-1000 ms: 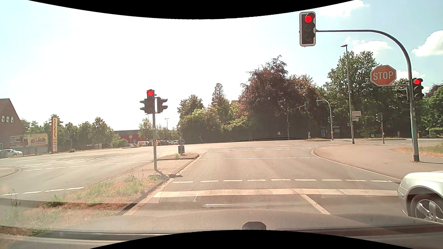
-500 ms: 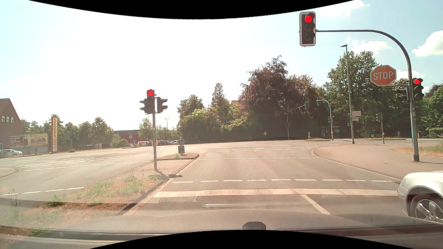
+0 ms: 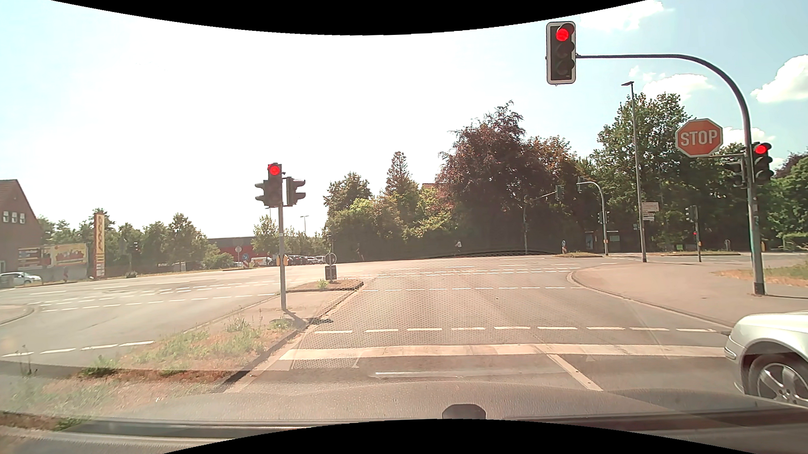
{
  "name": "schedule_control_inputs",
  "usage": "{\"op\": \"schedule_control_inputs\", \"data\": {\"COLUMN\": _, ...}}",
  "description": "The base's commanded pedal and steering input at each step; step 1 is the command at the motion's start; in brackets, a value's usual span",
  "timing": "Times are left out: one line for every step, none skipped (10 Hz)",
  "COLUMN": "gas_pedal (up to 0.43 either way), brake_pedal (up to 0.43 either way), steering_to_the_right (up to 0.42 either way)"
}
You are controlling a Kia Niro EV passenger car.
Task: Follow the waypoints while adhering to traffic rules and regulations
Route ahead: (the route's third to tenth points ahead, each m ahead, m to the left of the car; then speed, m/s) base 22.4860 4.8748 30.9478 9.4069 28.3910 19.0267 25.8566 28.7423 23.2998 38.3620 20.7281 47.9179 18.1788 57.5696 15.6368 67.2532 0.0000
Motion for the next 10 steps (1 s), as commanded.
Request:
{"op": "schedule_control_inputs", "data": {"gas_pedal": 0.000, "brake_pedal": 0.274, "steering_to_the_right": -0.031}}
{"op": "schedule_control_inputs", "data": {"gas_pedal": 0.000, "brake_pedal": 0.274, "steering_to_the_right": -0.031}}
{"op": "schedule_control_inputs", "data": {"gas_pedal": 0.000, "brake_pedal": 0.274, "steering_to_the_right": -0.031}}
{"op": "schedule_control_inputs", "data": {"gas_pedal": 0.000, "brake_pedal": 0.274, "steering_to_the_right": -0.031}}
{"op": "schedule_control_inputs", "data": {"gas_pedal": 0.000, "brake_pedal": 0.274, "steering_to_the_right": -0.031}}
{"op": "schedule_control_inputs", "data": {"gas_pedal": 0.000, "brake_pedal": 0.274, "steering_to_the_right": -0.031}}
{"op": "schedule_control_inputs", "data": {"gas_pedal": 0.000, "brake_pedal": 0.274, "steering_to_the_right": -0.031}}
{"op": "schedule_control_inputs", "data": {"gas_pedal": 0.000, "brake_pedal": 0.274, "steering_to_the_right": -0.031}}
{"op": "schedule_control_inputs", "data": {"gas_pedal": 0.000, "brake_pedal": 0.274, "steering_to_the_right": -0.031}}
{"op": "schedule_control_inputs", "data": {"gas_pedal": 0.000, "brake_pedal": 0.274, "steering_to_the_right": -0.031}}
